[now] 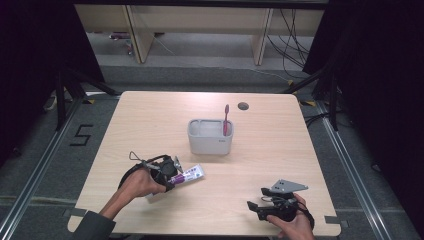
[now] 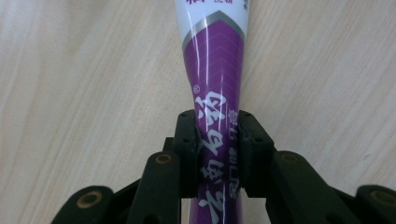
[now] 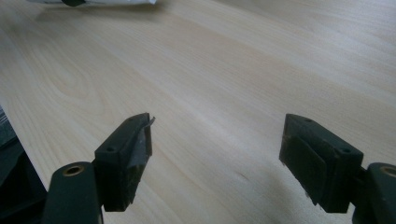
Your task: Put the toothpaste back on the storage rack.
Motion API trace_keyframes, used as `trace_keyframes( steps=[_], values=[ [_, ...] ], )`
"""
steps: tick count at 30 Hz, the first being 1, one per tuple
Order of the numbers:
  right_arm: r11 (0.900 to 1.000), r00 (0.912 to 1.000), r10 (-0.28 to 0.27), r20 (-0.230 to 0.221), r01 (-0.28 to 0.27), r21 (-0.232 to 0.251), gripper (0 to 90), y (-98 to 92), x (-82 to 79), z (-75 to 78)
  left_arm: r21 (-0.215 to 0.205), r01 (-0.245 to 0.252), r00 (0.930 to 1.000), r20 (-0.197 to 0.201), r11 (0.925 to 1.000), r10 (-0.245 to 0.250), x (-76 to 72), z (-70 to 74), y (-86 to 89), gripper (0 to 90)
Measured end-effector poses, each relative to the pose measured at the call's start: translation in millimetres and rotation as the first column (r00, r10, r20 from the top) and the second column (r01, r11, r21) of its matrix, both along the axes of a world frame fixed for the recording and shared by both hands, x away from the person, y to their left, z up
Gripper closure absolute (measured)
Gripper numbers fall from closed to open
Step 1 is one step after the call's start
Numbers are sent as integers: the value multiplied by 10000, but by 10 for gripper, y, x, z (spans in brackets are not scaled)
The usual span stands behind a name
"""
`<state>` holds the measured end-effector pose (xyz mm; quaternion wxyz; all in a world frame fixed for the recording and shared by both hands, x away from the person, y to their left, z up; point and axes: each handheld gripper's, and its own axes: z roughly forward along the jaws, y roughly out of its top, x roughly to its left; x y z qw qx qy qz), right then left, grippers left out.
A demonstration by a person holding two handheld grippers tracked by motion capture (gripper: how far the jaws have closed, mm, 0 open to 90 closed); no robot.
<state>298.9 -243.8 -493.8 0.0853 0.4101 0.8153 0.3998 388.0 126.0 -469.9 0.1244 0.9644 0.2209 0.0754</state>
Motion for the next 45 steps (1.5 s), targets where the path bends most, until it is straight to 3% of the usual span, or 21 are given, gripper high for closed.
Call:
trace_keyframes(
  steps=[2, 5, 8, 9, 12, 15, 22, 24, 25, 30, 34, 35, 36, 37, 39, 42, 43, 44, 45],
  values=[
    [9999, 9996, 103, 277, -100, -124, 258, -11, 14, -2, -75, -45, 10000, 62, 10000, 46, -7, 34, 11, 720],
    [10000, 9998, 47, 181, -45, -68, 258, -7, 8, 0, -413, -184, 9997, 165, 9990, 191, -26, 79, 29, 720],
    [9999, 9994, 49, 339, -45, -114, 258, -15, 14, -3, -1028, -608, 9977, 250, 9928, 637, -37, 119, 50, 720],
    [10000, 9997, 19, 262, -16, -88, 258, -9, 9, -2, -1093, -359, 9978, 511, 9934, 417, -15, 139, 65, 720],
    [10000, 10000, -7, 72, 7, -14, 258, -2, 3, -2, -1385, -511, 9955, 724, 9890, 616, -26, 180, 83, 720],
    [9999, 9996, 74, 290, -71, -112, 258, -13, 15, -5, -1718, -600, 9934, 862, 9833, 757, -40, 204, 100, 720],
    [9999, 9996, 2, 296, 2, -122, 258, -16, 13, -3, -2834, -814, 9851, 1228, 9555, 1203, -73, 250, 155, 720],
    [9999, 9994, 7, 346, -3, -101, 258, -24, 18, -1, -3139, -868, 9815, 1356, 9455, 1351, -72, 272, 186, 720],
    [10000, 9994, -28, 357, 32, -94, 258, -27, 17, 0, -3379, -903, 9792, 1415, 9368, 1454, -72, 281, 205, 720],
    [9999, 9998, -82, 157, 81, 93, 258, -25, 14, -2, -3825, -1084, 9745, 1416, 9176, 1742, -84, 321, 262, 720],
    [9990, 9997, -239, -96, 242, 363, 258, -10, 0, -9, -4183, -1187, 9653, 1640, 9005, 2034, -85, 351, 304, 720],
    [9995, 9999, -117, 92, 114, 303, 258, -18, 13, -14, -4259, -1254, 9647, 1585, 8961, 2103, -87, 353, 305, 720],
    [9999, 9996, -91, 263, 87, 145, 258, -28, 20, -11, -4263, -1229, 9653, 1583, 8962, 2077, -80, 359, 313, 720],
    [9997, 9999, -39, 137, 36, 232, 258, -26, 20, -11, -4359, -1206, 9608, 1746, 8919, 2153, -83, 363, 315, 720],
    [9998, 9999, -29, 108, 27, 195, 258, -28, 20, -9, -4458, -1228, 9617, 1670, 8867, 2171, -73, 375, 324, 720],
    [9999, 9995, -92, 293, 88, 127, 258, -27, 20, -12, -4593, -1220, 9566, 1819, 8798, 2276, -74, 394, 333, 720],
    [9998, 10000, -48, 85, 47, 199, 258, -24, 17, -9, -4675, -1211, 9537, 1899, 8756, 2333, -76, 400, 338, 720],
    [9994, 10000, 31, -55, -29, 349, 258, -23, 19, -14, -4730, -1209, 9550, 1846, 8727, 2324, -74, 409, 344, 721],
    [9995, 10000, -4, 30, 3, 302, 258, -23, 18, -15, -4785, -1197, 9551, 1838, 8699, 2325, -72, 415, 348, 720]
  ],
)
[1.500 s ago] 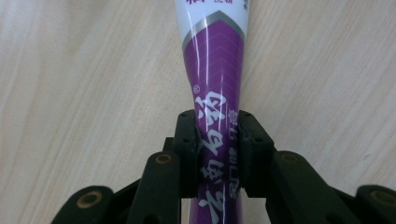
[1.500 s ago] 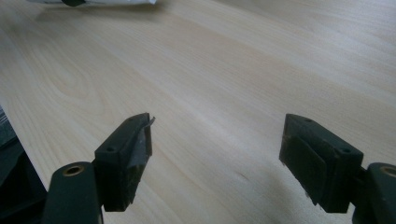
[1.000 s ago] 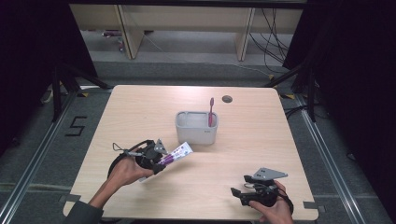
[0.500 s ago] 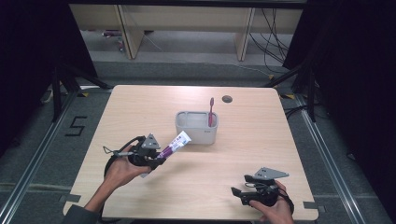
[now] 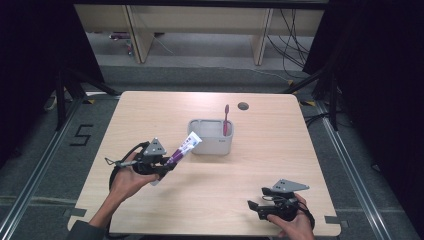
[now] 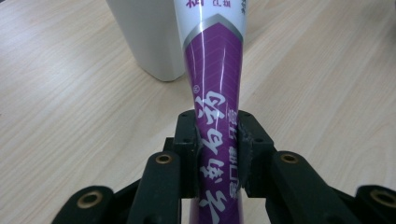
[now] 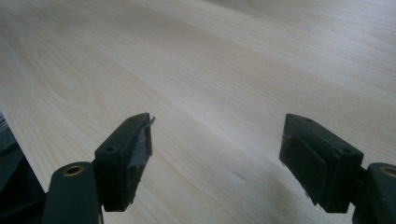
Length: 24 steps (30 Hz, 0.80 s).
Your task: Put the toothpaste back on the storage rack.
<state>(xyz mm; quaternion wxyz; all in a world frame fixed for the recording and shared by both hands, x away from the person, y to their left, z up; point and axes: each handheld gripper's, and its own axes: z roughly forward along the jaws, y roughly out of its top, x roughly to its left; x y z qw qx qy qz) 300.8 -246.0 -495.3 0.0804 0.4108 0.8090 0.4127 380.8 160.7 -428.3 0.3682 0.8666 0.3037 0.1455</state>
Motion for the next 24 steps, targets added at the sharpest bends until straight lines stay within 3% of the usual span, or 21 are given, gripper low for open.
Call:
trace_keyframes(
  steps=[1, 10, 12, 14, 16, 22, 23, 24],
  values=[
    [10000, 10000, -15, -18, 15, 17, 258, 3, -2, 1, -13, -38, 9999, 144, 10000, 38, -1, 7, 2, 721],
    [9999, 9999, -101, 69, 101, 9, 258, 7, -5, -3, -416, -175, 9996, 217, 9990, 184, 19, 32, 19, 721],
    [9997, 9997, 106, 223, -101, -229, 258, -8, 12, -2, -497, -288, 9990, 312, 9984, 304, 25, 44, 35, 721],
    [10000, 10000, 5, -3, -5, 26, 258, -1, 2, -5, -824, -415, 9984, 345, 9957, 445, 34, 55, 49, 721],
    [9997, 9998, 101, 198, -96, -237, 258, -14, 12, 3, -1041, -545, 9973, 443, 9931, 594, 47, 79, 72, 721],
    [9998, 9998, -154, 149, 155, -82, 258, 4, 1, -10, -1508, -768, 9938, 687, 9856, 879, 83, 127, 78, 722],
    [9998, 9997, -111, 220, 115, -172, 258, -2, 5, -7, -1824, -905, 9918, 721, 9791, 1051, 90, 129, 62, 722],
    [9999, 9998, -120, 162, 121, -86, 258, 3, 3, -10, -1738, -844, 9923, 749, 9812, 986, 102, 143, 69, 722]
  ],
)
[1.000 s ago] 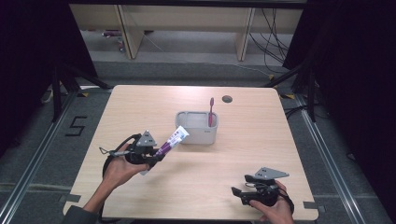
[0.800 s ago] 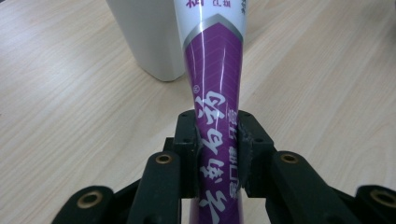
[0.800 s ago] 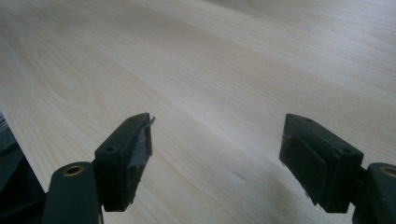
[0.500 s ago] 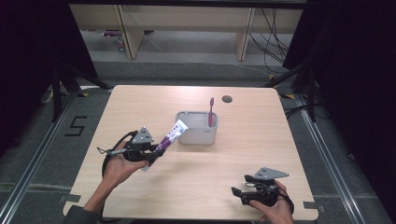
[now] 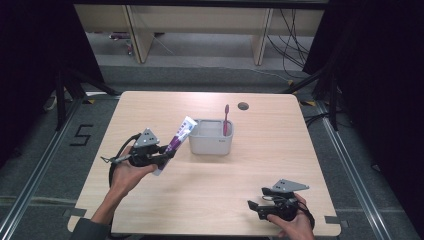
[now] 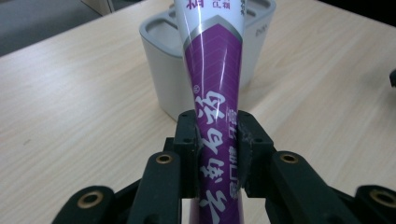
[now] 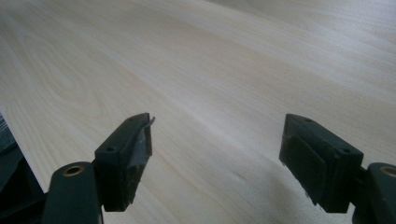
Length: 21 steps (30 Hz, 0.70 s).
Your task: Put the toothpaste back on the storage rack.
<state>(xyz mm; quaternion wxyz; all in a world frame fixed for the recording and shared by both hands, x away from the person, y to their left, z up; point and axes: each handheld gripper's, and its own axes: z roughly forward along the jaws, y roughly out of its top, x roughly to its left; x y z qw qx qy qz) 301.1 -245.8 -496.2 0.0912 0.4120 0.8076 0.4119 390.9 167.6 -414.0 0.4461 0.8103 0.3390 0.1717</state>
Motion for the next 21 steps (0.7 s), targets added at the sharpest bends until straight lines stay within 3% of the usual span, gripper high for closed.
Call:
trace_keyframes(
  steps=[10, 21],
  values=[
    [10000, 10000, 44, -7, -44, 87, 258, 0, -1, 1, -788, -247, 9991, 328, 9966, 273, 105, 65, -90, 722],
    [10000, 10000, 2, -61, -2, 42, 259, -3, -4, 9, -1289, -539, 9940, 880, 9902, 655, 235, 178, -221, 724]
  ],
)
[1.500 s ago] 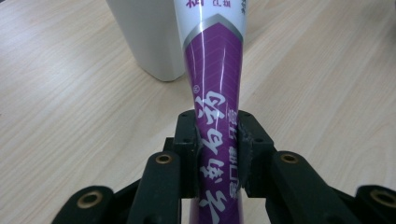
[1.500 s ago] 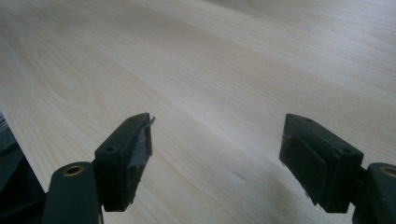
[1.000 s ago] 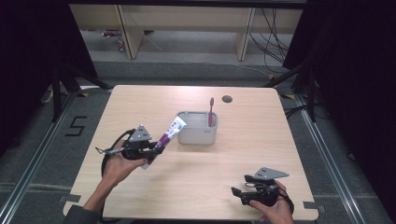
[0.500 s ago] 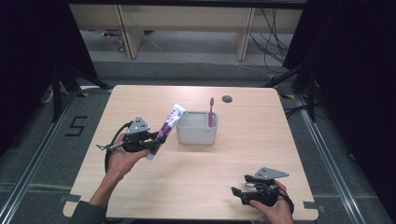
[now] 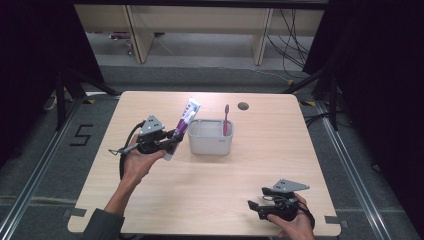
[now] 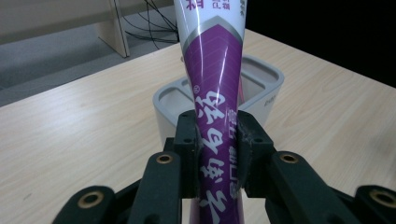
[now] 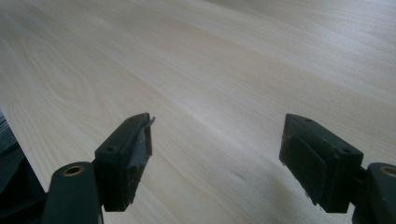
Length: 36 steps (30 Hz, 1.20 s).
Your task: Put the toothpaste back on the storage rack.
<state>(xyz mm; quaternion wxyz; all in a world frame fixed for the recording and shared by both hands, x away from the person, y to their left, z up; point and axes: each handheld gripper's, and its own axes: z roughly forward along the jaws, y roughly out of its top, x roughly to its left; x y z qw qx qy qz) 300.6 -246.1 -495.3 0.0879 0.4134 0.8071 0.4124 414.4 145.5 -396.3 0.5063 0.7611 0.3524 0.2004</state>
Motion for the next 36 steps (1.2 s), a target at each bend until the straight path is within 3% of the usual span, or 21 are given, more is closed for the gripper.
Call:
trace_keyframes(
  steps=[5, 7, 13, 14, 16, 25, 28, 36],
  values=[
    [10000, 10000, 11, -7, -11, 19, 258, -1, 2, -2, -281, -57, 9992, 400, 9996, 68, 54, 61, -118, 724],
    [9994, 9994, 339, 48, -339, -26, 259, -21, 26, -7, -387, -8, 9989, 474, 9993, 27, 91, 84, -166, 723],
    [9997, 9997, 224, 33, -223, -37, 259, -14, 20, -7, -576, 12, 9976, 691, 9983, 28, 190, 150, -340, 723],
    [10000, 9998, 25, -188, -25, -42, 259, -8, 1, 3, -594, 73, 9976, 691, 9982, -32, 204, 157, -368, 723],
    [9998, 9996, 166, -231, -164, 65, 259, -10, 7, -2, -540, 46, 9974, 725, 9985, -7, 222, 170, -421, 723],
    [9999, 9999, 110, 122, -108, -118, 259, -34, 16, 4, -601, 6, 9973, 735, 9982, 38, 355, 167, -620, 723],
    [9999, 9998, 160, 109, -160, -20, 259, -30, 17, 4, -891, -92, 9974, 705, 9960, 155, 399, 160, -655, 723],
    [9999, 9999, 97, 99, -96, -86, 259, -27, 6, 13, -1097, -259, 9970, 704, 9936, 337, 507, 151, -746, 723]
  ],
)
